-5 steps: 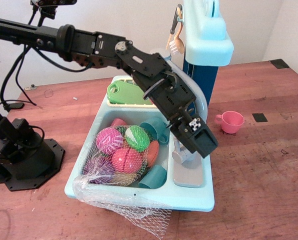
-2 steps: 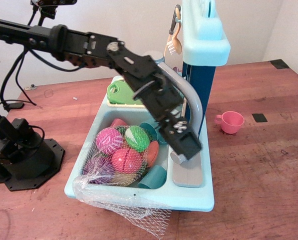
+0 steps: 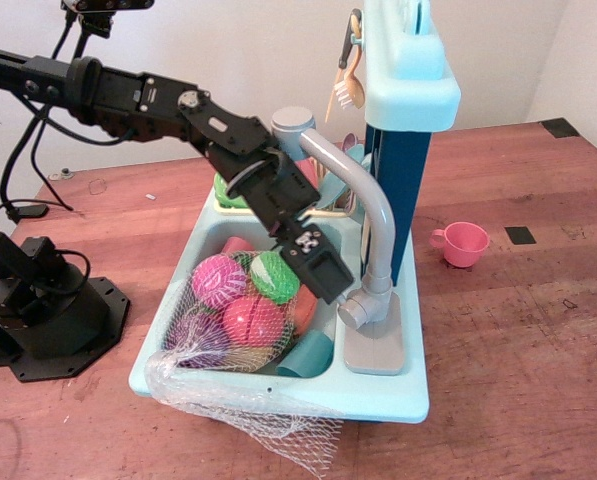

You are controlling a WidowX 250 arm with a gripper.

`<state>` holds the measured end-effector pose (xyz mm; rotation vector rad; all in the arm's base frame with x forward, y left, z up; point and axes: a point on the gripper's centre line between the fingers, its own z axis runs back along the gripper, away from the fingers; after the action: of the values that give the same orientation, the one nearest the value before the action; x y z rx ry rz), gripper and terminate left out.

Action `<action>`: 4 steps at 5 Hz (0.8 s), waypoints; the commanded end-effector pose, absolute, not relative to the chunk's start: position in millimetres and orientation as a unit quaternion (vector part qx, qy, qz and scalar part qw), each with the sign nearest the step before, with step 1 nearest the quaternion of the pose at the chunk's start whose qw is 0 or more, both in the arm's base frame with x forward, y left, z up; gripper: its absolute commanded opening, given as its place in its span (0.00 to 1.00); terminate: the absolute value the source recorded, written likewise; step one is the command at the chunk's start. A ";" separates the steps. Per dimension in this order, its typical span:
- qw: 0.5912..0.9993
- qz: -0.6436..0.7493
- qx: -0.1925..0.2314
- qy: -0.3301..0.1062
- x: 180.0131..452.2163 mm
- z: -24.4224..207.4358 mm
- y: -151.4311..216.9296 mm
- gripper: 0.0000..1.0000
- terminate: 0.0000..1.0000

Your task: Turn lever vertical to front

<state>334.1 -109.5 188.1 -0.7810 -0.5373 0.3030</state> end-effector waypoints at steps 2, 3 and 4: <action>0.894 0.120 -0.379 -0.207 339.3 176.6 -116.8 1.00 0.00; 0.896 0.117 -0.383 -0.193 343.7 171.1 -122.3 1.00 0.00; 0.897 0.117 -0.382 -0.191 330.1 172.3 -117.5 1.00 0.00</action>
<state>294.4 -105.8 173.7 -0.7744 -0.3808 0.2937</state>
